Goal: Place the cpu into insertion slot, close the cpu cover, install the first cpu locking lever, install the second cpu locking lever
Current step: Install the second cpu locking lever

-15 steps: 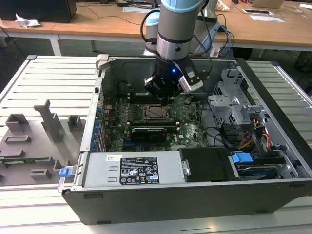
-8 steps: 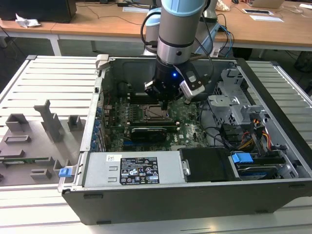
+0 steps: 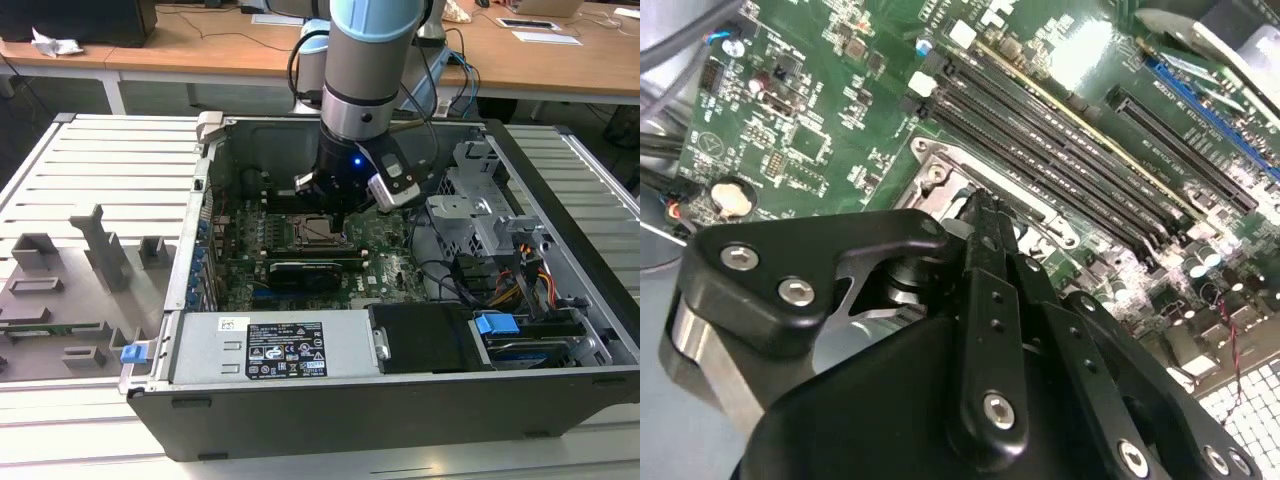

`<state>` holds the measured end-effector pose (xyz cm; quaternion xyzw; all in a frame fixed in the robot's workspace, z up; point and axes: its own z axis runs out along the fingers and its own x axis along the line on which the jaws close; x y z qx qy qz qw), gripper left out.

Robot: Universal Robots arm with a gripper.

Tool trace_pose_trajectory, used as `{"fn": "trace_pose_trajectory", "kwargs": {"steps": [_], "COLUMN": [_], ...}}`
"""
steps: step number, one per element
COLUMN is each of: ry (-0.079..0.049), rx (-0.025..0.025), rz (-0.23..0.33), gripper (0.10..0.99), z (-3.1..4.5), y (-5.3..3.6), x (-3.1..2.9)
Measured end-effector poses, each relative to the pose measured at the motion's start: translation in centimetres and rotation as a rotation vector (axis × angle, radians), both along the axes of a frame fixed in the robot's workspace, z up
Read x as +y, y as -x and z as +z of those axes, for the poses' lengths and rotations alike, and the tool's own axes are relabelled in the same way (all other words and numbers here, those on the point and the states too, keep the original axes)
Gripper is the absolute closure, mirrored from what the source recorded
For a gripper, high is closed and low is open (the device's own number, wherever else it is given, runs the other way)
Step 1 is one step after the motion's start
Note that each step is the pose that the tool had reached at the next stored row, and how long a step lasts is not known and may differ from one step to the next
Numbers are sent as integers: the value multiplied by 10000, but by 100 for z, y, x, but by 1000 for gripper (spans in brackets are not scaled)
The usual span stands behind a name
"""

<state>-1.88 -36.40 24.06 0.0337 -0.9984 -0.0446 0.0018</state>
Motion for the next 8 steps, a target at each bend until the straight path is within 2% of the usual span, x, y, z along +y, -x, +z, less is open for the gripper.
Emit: {"fn": "trace_pose_trajectory", "kwargs": {"steps": [2,8], "ry": [1,-15], "rx": [0,0], "rz": [0,0], "gripper": [980,980], "z": [-7,-19], "y": [39,141], "x": [-3,-65]}}
